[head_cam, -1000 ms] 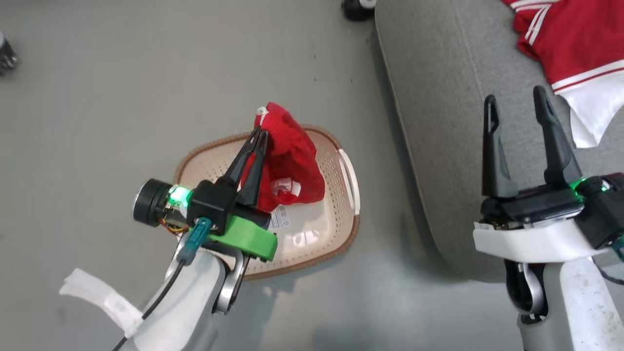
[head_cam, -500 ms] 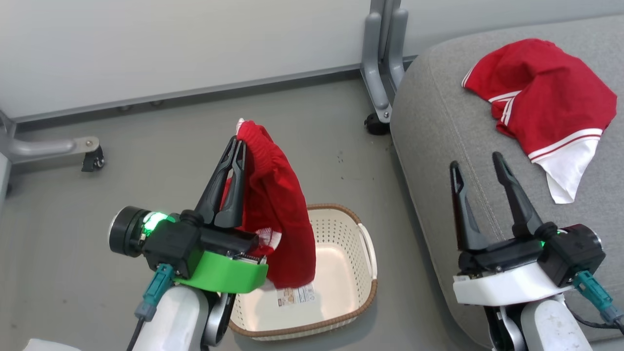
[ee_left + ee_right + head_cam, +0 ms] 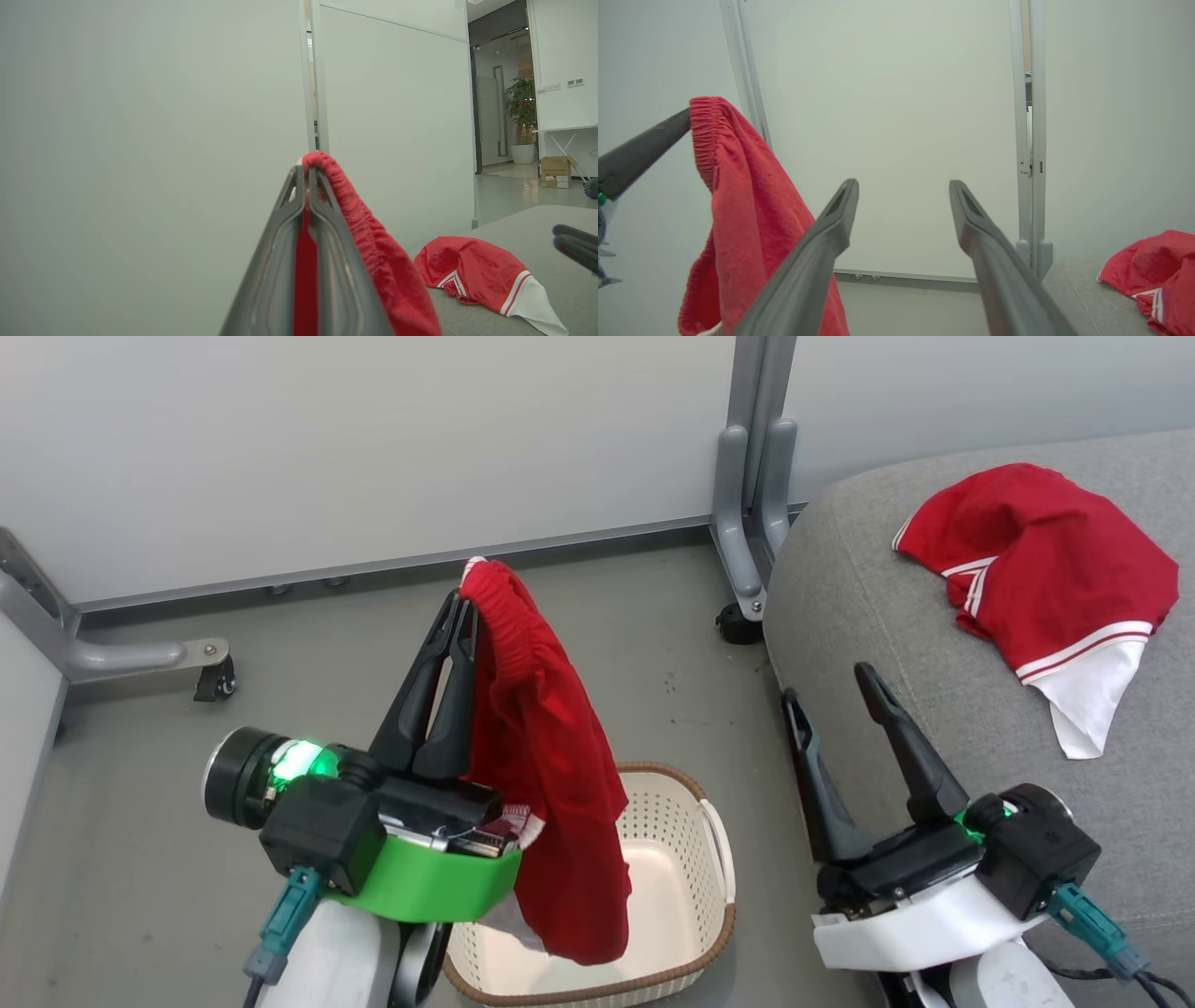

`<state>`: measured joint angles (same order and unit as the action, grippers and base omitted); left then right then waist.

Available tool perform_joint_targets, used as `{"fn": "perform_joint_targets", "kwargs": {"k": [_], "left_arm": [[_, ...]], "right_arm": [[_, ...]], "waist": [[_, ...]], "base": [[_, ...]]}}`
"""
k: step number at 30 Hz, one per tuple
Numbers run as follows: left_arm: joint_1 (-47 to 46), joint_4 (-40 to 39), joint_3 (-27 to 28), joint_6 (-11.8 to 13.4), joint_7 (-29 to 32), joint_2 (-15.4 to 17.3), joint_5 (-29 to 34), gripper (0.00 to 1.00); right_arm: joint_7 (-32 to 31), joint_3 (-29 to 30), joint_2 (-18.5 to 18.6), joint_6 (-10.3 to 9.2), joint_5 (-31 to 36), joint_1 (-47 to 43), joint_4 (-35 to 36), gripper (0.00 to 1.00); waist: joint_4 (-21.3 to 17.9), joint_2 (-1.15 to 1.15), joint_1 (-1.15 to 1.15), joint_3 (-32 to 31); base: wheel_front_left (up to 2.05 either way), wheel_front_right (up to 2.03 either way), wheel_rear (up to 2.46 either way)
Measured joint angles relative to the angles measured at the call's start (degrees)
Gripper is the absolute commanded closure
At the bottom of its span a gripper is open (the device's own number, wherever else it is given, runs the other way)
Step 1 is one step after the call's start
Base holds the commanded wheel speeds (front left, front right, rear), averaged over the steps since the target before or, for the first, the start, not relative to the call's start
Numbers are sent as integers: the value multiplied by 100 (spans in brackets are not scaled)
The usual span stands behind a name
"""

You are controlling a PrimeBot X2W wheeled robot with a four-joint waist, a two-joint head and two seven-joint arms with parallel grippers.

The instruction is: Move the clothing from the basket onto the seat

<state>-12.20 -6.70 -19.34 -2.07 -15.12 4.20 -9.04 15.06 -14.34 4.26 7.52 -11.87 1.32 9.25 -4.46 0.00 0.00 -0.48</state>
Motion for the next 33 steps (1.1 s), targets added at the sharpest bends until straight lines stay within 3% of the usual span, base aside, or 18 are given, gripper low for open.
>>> {"fn": "perform_joint_targets", "kwargs": {"k": [9, 14, 26, 28, 29, 30, 31, 33], "left_arm": [[-21, 43, -302, -132, 0, -103, -32, 100], [-174, 24, -605, -174, 0, -119, -1, 100], [-338, -269, -1198, -116, 0, -131, 167, 100], [-348, -234, -1181, -85, 0, -131, 177, 100], [-348, -182, -1166, -60, 0, -124, 196, 100], [-348, -138, -1149, -43, 0, -112, 231, 100], [-348, -55, -1118, -37, 0, -102, 235, 100], [-341, 94, -1061, -18, 0, -82, 231, 100]], "right_arm": [[0, -1211, 299, -2, -491, 171, -160, 0], [0, -1674, 308, -2, -580, 399, -589, 0], [0, -1752, 270, -2, -542, 440, -1696, 0], [0, -1670, 261, -2, -559, 352, -1705, 31], [0, -1658, 265, -2, -566, 319, -1713, 61], [0, -1649, 272, -2, -564, 302, -1708, 74], [0, -1639, 287, -2, -558, 288, -1693, 100], [0, -1646, 321, -2, -559, 272, -1685, 100]], "waist": [[8, 0, 0, -52], [56, 0, 0, -24], [246, 0, 0, 90], [254, 0, 0, 106], [253, 0, 0, 115], [247, 0, 0, 120], [236, 0, 0, 128], [209, 0, 0, 141]], "base": [[0, 0, 0], [0, 0, 0], [0, 0, 0], [0, 0, 0], [0, 0, 0], [0, 0, 0], [0, 0, 0], [0, 0, 0]]}}
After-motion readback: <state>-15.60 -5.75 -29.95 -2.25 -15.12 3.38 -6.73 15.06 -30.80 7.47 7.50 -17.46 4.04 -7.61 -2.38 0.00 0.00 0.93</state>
